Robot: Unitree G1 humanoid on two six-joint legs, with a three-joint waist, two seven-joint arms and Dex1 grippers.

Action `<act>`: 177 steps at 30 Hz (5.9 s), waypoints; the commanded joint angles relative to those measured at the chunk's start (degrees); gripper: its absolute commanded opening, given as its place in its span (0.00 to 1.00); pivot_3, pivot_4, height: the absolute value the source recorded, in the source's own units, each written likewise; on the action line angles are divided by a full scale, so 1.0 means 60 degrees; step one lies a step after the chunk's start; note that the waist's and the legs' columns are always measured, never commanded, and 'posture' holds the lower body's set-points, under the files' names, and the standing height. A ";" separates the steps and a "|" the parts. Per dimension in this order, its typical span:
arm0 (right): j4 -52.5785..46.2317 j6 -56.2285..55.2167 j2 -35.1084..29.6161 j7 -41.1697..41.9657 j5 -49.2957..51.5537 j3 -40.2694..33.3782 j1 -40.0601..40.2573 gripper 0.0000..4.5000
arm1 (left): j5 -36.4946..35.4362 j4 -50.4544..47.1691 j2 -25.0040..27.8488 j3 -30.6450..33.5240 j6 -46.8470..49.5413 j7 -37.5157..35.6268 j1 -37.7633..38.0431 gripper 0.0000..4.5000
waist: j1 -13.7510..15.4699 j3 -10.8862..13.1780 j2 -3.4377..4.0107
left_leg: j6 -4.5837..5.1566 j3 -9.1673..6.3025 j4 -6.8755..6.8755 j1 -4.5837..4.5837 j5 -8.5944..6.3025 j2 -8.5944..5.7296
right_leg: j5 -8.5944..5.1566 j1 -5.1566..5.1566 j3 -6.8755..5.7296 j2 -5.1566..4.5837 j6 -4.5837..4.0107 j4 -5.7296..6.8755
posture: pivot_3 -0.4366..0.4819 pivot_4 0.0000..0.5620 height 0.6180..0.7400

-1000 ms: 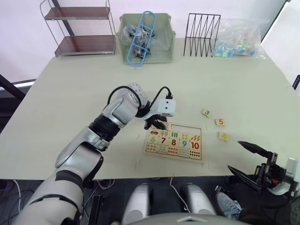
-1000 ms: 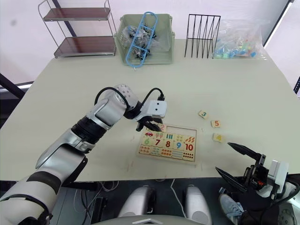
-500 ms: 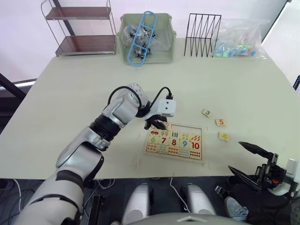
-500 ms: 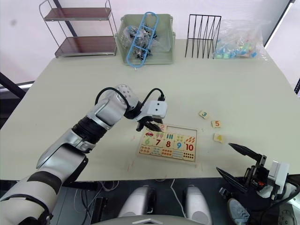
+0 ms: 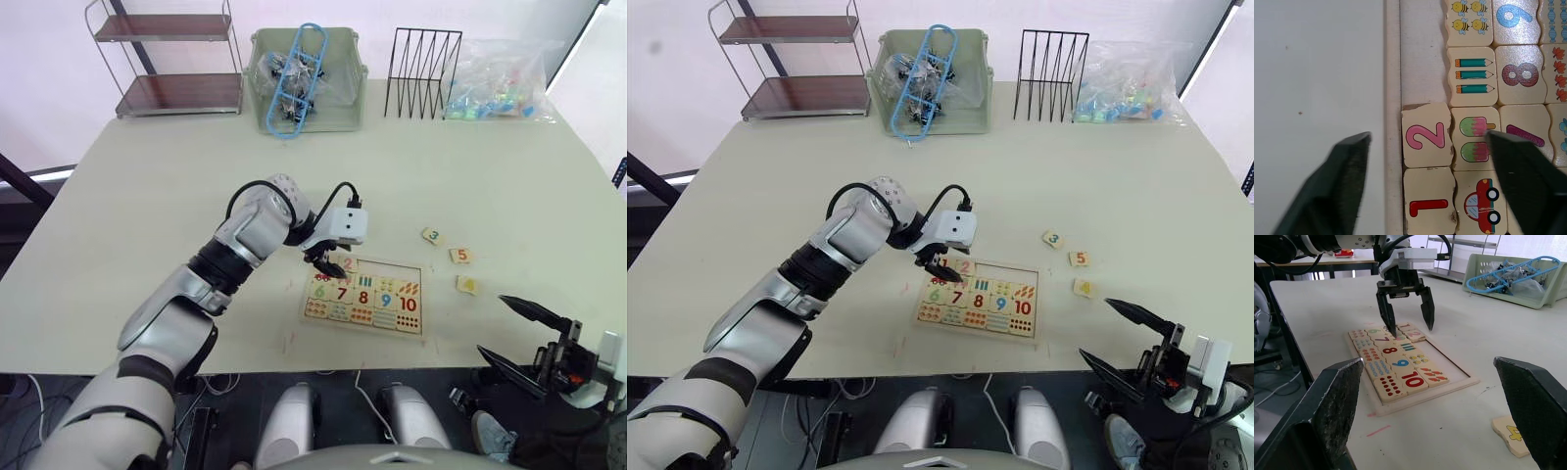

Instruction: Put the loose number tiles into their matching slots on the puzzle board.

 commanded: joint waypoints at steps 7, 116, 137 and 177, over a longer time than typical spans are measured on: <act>-0.0064 -0.0187 0.0020 0.0001 0.0055 -0.0130 0.0058 1.00 | -0.0463 0.0169 0.0001 0.0553 0.0390 -0.0098 -0.0622 0.99 | 0.0000 0.0000 0.0000 | 0.0000 0.0001 0.0001 0.0000 0.0000 0.0000 | 0.0000 0.0000 0.0001 0.0000 0.0001 -0.0001 | 0.48 0.27 1.00; 0.2582 0.1070 -0.1321 -0.1125 -0.0796 -0.1174 -0.1457 1.00 | -0.7471 -0.5904 0.0598 1.0551 -0.1357 0.4815 1.2941 0.99 | 0.0040 -0.0006 0.0021 | -0.0002 0.0010 -0.0007 0.0030 -0.0001 0.0039 | -0.0020 0.0020 -0.0014 -0.0045 -0.0040 -0.0013 | 0.48 0.27 1.00; 0.2376 0.1426 -0.1397 -0.1173 -0.0789 -0.1086 -0.1779 1.00 | -0.7884 -0.5903 0.0592 1.0784 -0.1522 0.5082 1.3174 0.99 | -0.0004 -0.0005 0.0021 | -0.0002 0.0020 -0.0008 0.0031 -0.0001 0.0041 | -0.0023 0.0020 -0.0010 -0.0036 -0.0042 -0.0018 | 0.48 0.27 1.00; 0.1769 0.1460 -0.1039 -0.1617 -0.1126 -0.0414 -0.2491 1.00 | -0.7452 -0.4589 0.1585 0.9780 -0.2482 0.3628 1.1015 0.99 | -0.0011 -0.0003 0.0023 | -0.0002 0.0026 -0.0010 0.0031 -0.0001 0.0049 | -0.0023 0.0018 -0.0010 -0.0032 -0.0044 -0.0023 | 0.48 0.27 1.00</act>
